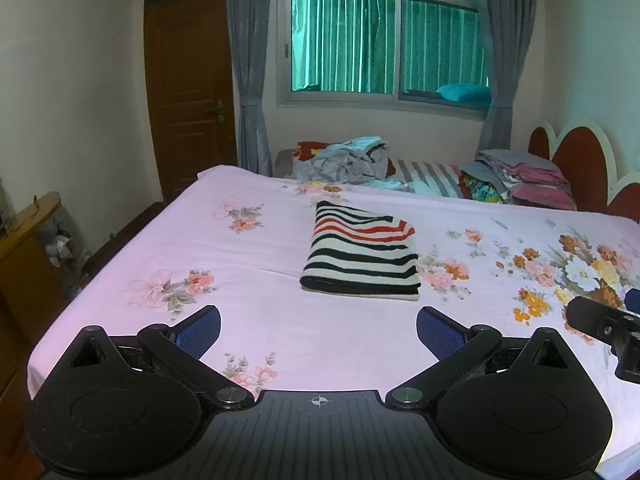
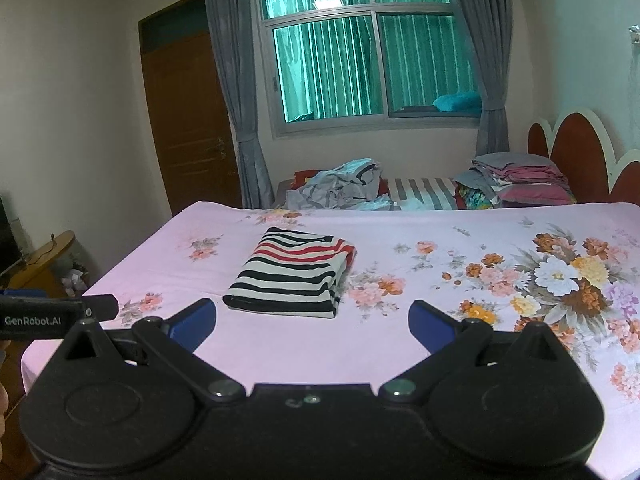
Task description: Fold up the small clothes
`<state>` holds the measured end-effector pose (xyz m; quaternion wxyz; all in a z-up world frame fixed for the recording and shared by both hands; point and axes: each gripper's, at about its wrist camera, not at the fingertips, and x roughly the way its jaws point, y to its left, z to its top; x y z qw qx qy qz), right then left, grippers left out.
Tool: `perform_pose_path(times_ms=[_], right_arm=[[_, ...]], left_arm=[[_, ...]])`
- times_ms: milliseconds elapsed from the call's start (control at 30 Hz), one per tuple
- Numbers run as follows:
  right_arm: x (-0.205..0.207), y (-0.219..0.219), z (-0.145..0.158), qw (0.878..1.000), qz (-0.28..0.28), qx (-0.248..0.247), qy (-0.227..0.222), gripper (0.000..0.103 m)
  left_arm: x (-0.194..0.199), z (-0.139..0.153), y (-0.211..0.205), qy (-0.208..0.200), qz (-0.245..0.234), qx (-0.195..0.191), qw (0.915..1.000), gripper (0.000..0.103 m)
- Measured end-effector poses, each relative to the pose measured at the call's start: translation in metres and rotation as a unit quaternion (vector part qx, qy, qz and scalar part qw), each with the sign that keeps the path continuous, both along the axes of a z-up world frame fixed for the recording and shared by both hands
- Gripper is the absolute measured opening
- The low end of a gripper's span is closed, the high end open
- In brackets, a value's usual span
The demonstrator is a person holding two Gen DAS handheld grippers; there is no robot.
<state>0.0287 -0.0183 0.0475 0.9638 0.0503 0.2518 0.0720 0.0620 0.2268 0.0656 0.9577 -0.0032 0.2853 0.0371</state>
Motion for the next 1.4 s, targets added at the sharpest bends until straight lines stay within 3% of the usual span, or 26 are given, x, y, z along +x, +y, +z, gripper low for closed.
perform_pose_path(times_ms=[1400], right_arm=[[0.005,0.01,-0.005,1.0,0.012,-0.002,0.008,0.103]], left_arm=[[0.005,-0.005,0.004,0.004,0.008,0.002,1.0,0.103]])
